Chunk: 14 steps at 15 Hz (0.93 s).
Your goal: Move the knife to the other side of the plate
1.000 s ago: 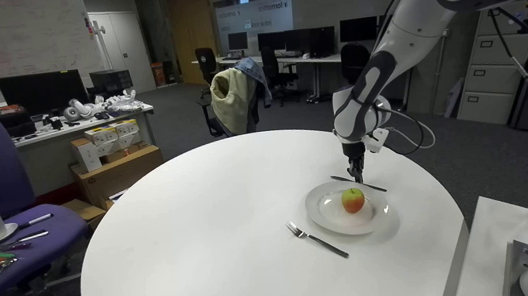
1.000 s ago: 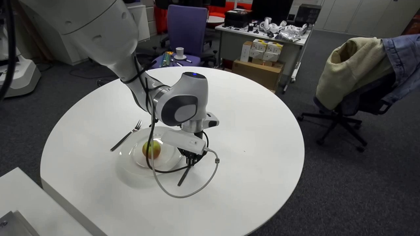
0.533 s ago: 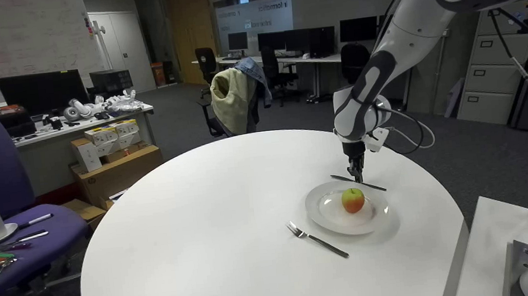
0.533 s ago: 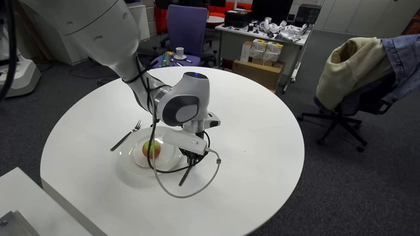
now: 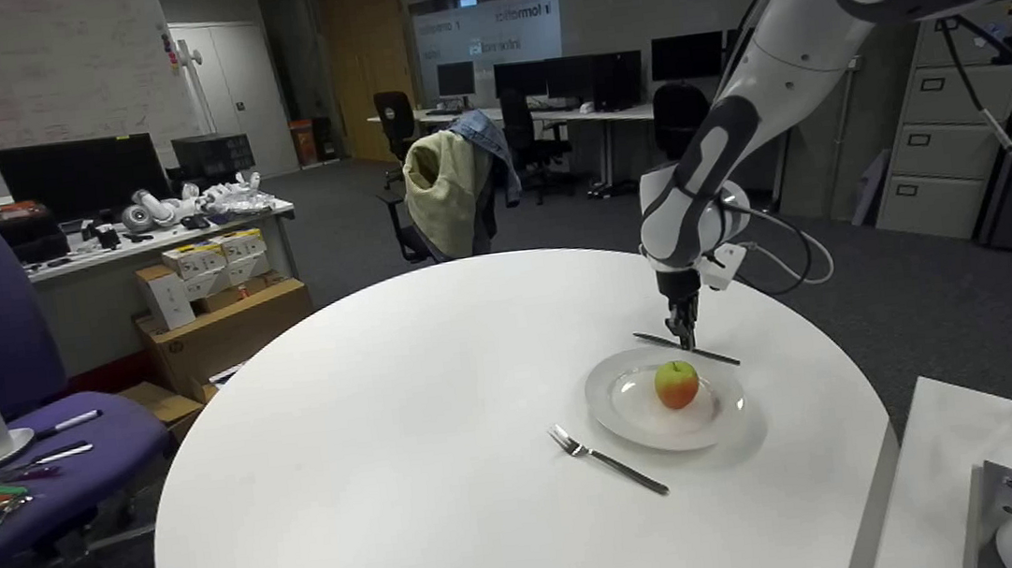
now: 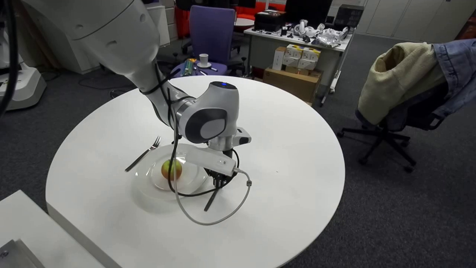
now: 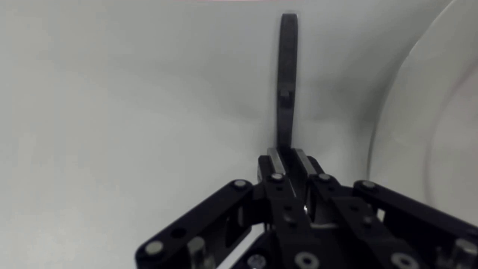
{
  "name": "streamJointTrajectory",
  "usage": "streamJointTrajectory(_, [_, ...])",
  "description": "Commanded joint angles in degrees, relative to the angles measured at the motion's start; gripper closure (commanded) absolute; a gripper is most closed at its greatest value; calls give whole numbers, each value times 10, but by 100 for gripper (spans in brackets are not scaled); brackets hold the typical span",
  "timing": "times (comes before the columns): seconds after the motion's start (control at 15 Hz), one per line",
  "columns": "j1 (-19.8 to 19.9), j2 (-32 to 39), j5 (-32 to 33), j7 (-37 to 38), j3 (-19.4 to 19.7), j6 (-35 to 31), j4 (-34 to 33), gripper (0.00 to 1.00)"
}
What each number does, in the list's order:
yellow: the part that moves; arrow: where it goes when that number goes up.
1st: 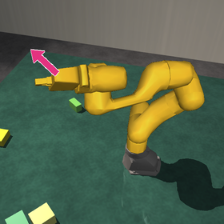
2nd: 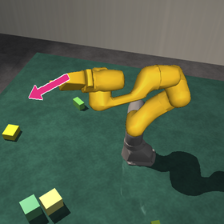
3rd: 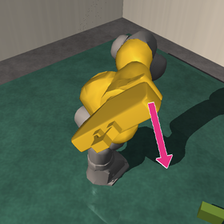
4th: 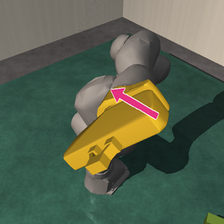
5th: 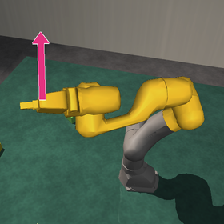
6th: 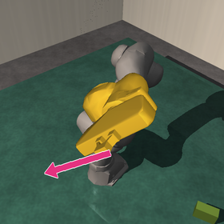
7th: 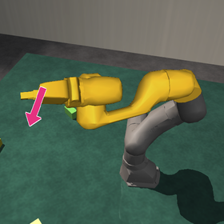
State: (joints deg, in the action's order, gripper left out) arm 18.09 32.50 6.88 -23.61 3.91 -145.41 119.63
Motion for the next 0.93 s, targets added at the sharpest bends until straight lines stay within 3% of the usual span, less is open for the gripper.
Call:
streamJointTrajectory(0.0, [14,-1,-18,-26,-9,12,-14,74])
streamJointTrajectory(0.27, [14,-3,-19,-26,-9,12,-18,72])
streamJointTrajectory(0.67, [9,-29,-15,-23,-6,11,-17,81])
streamJointTrajectory(0.87, [2,-46,-10,-19,-4,12,-17,79])
